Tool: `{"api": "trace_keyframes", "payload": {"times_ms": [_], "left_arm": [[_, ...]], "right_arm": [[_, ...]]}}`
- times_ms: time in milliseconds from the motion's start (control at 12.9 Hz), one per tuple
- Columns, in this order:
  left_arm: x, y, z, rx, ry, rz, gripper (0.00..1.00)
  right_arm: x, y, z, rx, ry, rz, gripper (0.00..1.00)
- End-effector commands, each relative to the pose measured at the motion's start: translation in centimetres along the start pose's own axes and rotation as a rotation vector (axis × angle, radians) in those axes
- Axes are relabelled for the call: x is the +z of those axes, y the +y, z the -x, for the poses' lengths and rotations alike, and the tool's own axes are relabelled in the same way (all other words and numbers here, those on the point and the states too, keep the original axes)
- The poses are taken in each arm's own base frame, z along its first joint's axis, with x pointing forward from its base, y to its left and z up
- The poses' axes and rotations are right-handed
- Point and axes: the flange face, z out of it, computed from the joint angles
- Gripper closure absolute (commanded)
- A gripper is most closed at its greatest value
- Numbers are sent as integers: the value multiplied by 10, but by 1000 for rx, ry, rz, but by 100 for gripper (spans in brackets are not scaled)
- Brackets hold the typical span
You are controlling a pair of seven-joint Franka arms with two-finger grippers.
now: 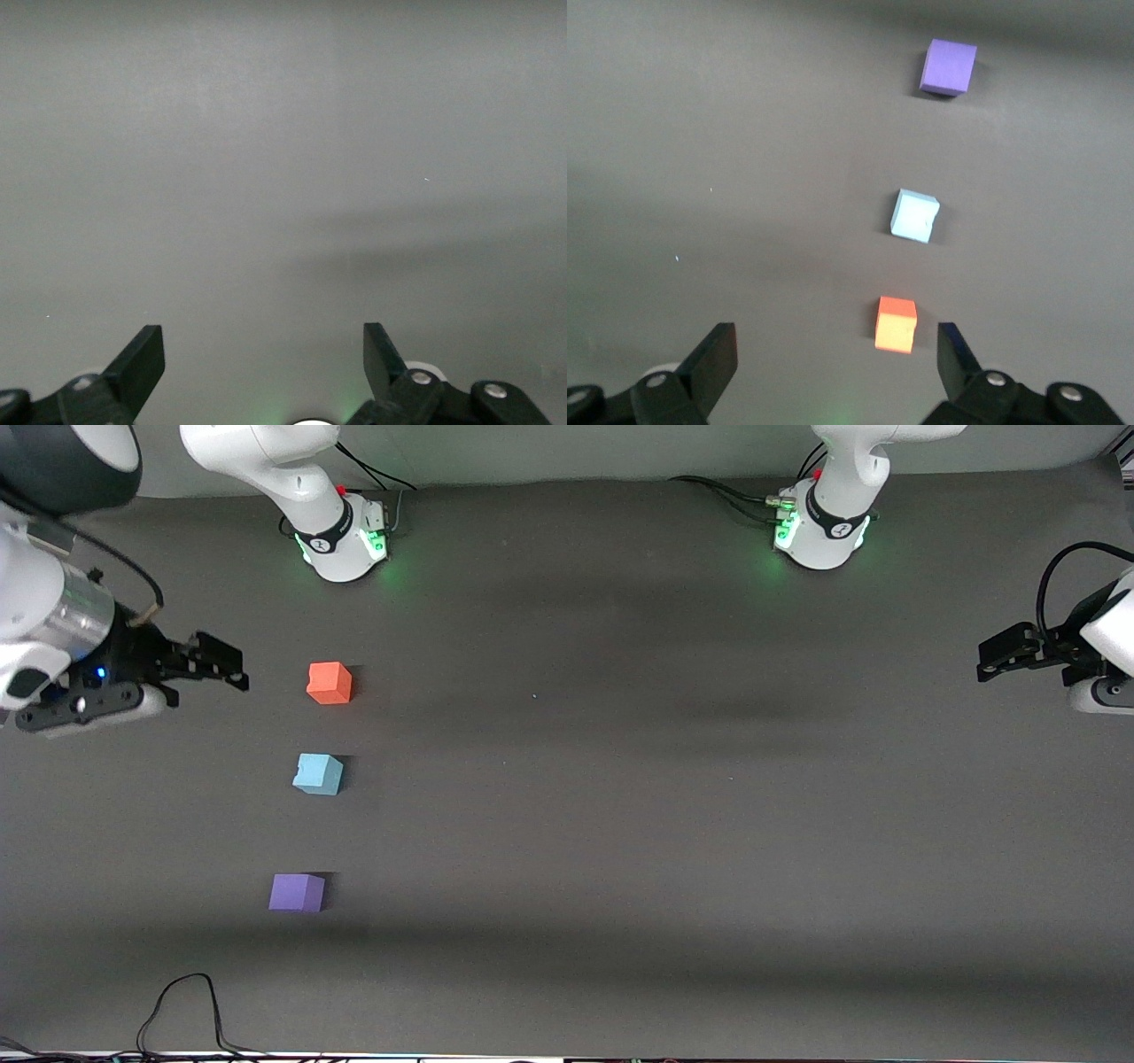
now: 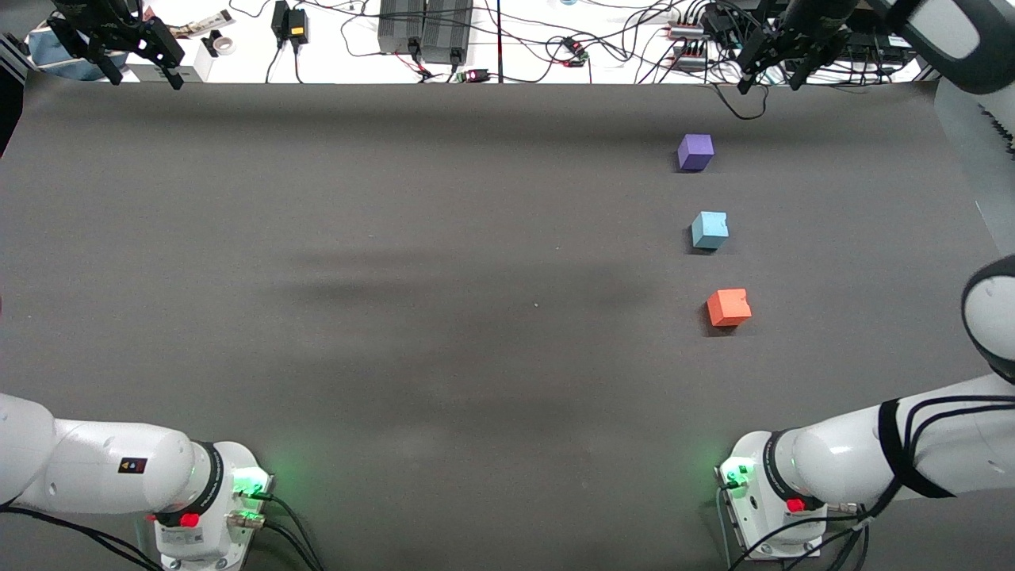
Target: Place blue block between orange and purple blocks
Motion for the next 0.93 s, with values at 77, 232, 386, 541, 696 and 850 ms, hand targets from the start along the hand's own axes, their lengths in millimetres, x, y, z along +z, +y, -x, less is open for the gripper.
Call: {"api": "trace_keyframes", "payload": {"times_ms": [77, 232, 386, 541, 696, 850], "left_arm": [[-8, 2, 6, 4, 6, -15, 0], [-9, 2, 7, 2, 8, -15, 0], [-8, 2, 5, 3, 15, -15, 0], [-9, 2, 5, 2, 26, -17, 0], [-9, 3, 5, 4, 26, -16, 0], [-9, 3, 5, 4, 25, -16, 0]], "right_arm": [[6, 7, 29, 37, 2, 41, 0], [8, 10, 26, 40, 11, 30, 0], [11, 22, 24, 52, 29, 26, 0], [13, 33, 24, 58, 29, 4, 0], [12, 41, 23, 56, 33, -19, 0], [12, 41, 23, 54, 34, -17, 0]]}}
